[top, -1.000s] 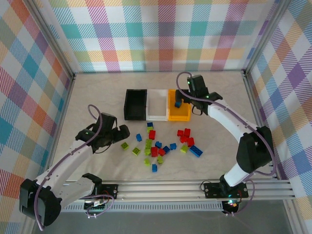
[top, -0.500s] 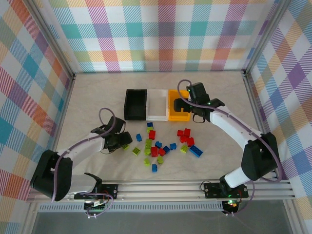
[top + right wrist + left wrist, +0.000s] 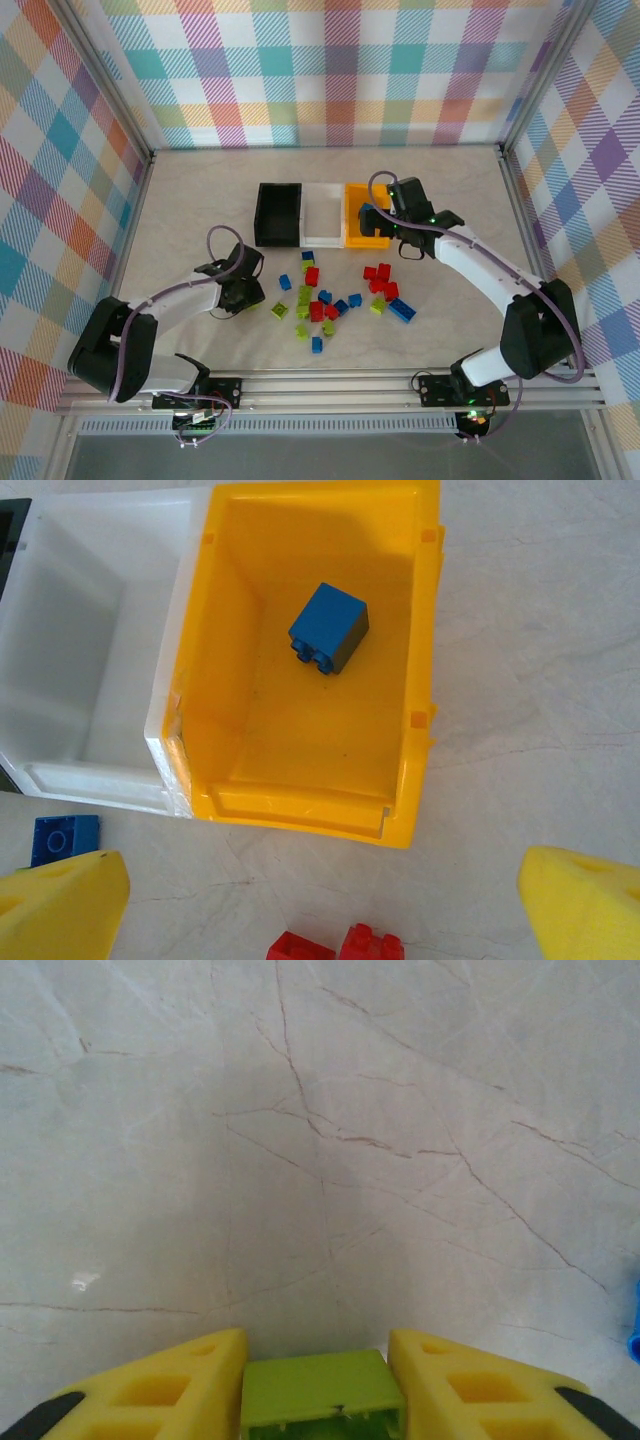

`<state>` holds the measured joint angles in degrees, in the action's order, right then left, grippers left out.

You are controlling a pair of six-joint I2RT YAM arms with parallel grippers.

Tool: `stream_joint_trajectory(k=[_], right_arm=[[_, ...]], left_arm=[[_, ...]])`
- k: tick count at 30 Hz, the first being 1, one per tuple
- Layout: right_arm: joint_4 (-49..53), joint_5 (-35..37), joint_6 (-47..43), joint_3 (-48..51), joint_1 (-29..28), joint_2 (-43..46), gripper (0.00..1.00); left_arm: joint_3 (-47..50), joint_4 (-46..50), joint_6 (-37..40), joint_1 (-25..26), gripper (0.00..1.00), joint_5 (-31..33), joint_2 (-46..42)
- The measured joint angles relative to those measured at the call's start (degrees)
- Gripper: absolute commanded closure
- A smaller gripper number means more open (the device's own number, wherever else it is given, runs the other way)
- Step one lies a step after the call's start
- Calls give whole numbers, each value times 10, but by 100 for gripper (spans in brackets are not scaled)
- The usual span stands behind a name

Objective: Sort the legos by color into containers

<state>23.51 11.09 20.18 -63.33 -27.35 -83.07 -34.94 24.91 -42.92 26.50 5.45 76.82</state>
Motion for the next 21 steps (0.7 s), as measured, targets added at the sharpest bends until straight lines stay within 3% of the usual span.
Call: stream_joint_trajectory(k=[11, 16, 21], right_arm=[[-1, -1, 4, 0, 0, 0, 0], [-1, -5, 10, 21, 0, 13, 0], [-1, -11, 20, 41, 0, 19, 0]], left_arm=[[-15, 27, -3, -2, 70, -20, -37], [-129, 52, 17, -29, 71, -21, -16], [-292, 51, 50, -38, 70, 12, 74]])
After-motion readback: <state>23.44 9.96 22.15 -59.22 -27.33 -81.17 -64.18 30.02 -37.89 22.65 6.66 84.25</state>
